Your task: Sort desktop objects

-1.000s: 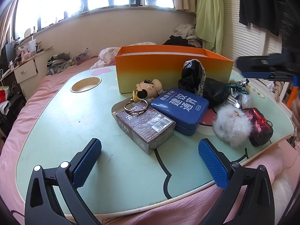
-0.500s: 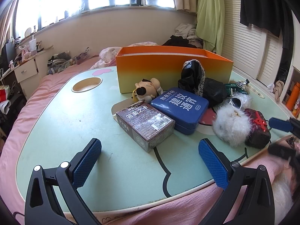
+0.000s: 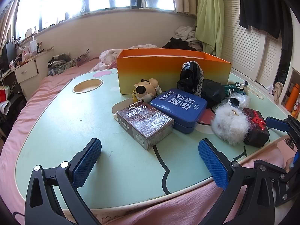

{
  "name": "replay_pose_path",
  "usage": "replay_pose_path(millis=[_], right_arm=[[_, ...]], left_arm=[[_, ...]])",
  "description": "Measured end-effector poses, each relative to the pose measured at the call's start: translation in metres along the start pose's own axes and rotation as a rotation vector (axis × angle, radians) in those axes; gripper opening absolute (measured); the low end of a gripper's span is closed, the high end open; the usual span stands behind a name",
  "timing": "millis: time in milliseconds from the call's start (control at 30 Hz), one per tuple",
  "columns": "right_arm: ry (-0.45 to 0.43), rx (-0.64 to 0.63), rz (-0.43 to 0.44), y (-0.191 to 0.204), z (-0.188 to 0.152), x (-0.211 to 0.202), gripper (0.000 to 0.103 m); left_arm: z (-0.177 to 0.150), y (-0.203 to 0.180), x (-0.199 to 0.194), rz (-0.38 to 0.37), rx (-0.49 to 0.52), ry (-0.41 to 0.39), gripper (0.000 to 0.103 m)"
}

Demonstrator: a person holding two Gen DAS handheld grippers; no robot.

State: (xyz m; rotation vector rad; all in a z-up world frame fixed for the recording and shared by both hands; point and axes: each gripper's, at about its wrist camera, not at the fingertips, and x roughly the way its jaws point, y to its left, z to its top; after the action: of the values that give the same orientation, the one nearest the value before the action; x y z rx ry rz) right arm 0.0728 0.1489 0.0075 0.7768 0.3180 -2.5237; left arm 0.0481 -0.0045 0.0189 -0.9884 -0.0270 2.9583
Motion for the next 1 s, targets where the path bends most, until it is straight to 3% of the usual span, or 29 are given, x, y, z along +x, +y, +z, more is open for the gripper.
replay_pose_path(millis=[1000], right_arm=[[-0.007,-0.004,0.001,-0.0004,0.0006,-0.0019,0.103]], left_arm=[[-0.0017,-0.0026,-0.0063,-0.003,0.001,-0.018,0.103]])
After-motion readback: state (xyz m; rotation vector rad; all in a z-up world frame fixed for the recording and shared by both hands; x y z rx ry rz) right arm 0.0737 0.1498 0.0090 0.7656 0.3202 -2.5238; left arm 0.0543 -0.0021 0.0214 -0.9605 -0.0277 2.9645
